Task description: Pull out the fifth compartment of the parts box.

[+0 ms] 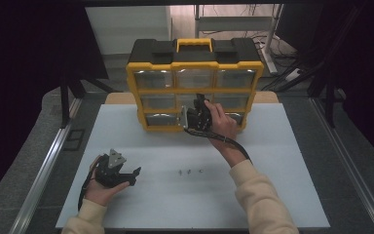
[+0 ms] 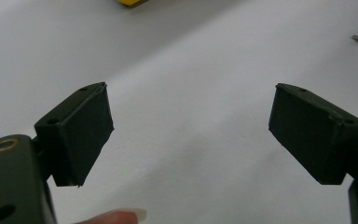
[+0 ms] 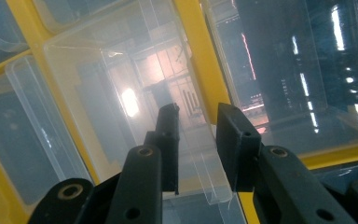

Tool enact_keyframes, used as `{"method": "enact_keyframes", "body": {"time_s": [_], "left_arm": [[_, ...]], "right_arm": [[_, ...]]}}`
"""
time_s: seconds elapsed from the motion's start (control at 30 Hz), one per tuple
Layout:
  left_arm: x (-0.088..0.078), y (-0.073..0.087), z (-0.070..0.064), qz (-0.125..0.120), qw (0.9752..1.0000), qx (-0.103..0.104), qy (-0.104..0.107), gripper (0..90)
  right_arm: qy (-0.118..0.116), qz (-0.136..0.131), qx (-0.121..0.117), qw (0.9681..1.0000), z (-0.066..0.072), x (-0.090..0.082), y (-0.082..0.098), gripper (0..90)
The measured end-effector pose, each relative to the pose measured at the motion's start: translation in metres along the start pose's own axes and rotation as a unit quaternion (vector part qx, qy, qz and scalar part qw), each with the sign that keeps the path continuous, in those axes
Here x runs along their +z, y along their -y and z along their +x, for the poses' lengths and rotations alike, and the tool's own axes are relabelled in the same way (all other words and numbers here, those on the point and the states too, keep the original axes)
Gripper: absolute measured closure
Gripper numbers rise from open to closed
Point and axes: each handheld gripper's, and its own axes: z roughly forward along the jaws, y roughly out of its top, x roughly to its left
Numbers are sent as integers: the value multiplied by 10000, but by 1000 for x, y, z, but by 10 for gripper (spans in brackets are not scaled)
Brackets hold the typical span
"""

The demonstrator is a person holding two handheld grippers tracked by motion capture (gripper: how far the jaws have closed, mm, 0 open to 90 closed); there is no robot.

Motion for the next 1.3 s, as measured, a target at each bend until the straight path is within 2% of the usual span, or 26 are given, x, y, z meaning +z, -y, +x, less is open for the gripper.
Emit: {"method": "enact_keyframes", "body": {"time_s": [0.17, 0.33, 0.87, 1.3], "left_arm": [[0, 0, 0, 1, 10000, 12, -1, 139], [0, 0, 0, 0, 10000, 15, -5, 139], [-2, 0, 1, -23, 10000, -15, -24, 139], [-3, 0, 1, -26, 10000, 1, -34, 139]], "right_arm": [[-25, -12, -42, 10000, 0, -4, 0, 706], [-56, 12, 13, 10000, 0, -8, -1, 704], [-7, -39, 56, 10000, 4, -21, -1, 704], [8, -60, -2, 10000, 6, -28, -1, 704]]}}
